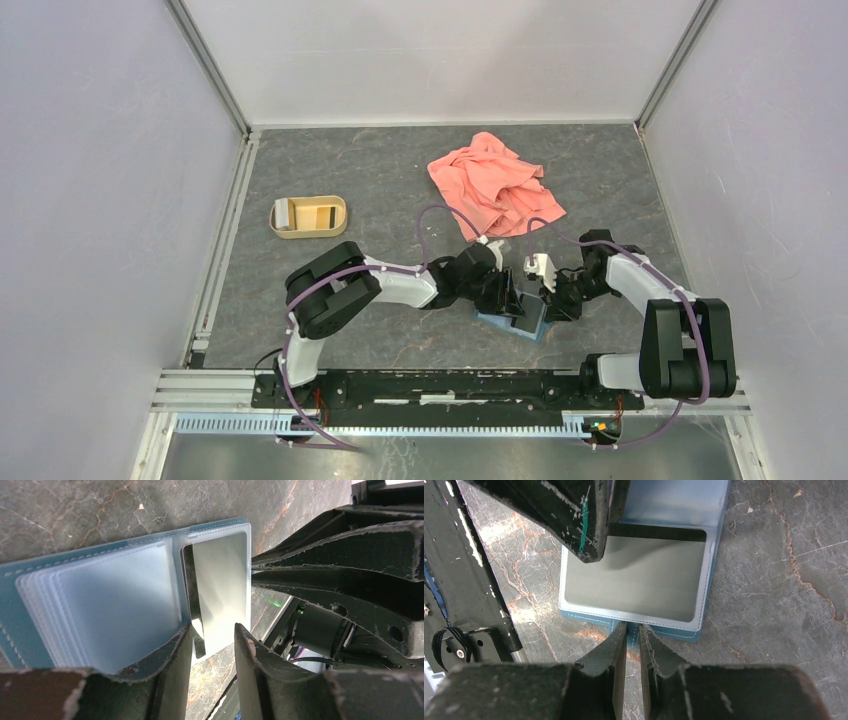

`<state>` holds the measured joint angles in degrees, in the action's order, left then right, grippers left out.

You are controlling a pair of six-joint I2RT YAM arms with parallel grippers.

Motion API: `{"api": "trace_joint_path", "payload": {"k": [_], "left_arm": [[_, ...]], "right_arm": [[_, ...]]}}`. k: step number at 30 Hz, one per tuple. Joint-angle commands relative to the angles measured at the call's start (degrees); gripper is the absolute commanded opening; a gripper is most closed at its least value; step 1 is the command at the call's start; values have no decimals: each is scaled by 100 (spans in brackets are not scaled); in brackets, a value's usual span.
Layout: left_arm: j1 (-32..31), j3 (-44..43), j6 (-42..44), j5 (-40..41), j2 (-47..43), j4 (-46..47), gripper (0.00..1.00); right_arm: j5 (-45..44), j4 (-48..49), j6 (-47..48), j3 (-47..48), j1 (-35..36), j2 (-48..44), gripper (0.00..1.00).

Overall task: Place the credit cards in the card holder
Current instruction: Insert the credit card into the card holder.

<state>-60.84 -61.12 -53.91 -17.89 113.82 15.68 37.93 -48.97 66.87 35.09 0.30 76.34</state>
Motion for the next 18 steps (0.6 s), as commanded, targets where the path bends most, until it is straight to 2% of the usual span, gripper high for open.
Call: {"api": "trace_joint_path", "payload": {"k": [1, 11, 18], "left_arm": [[-165, -288, 124, -179, 165, 98, 42], [-156, -157, -362, -443, 323, 1033, 41], [221, 203, -688, -384, 442, 1713, 42]], "right_arm": [[-44, 242, -176, -64, -1, 123, 20], [-84, 300, -278, -46, 5, 112, 22], [-384, 721, -767, 125, 10, 16, 25]]}}
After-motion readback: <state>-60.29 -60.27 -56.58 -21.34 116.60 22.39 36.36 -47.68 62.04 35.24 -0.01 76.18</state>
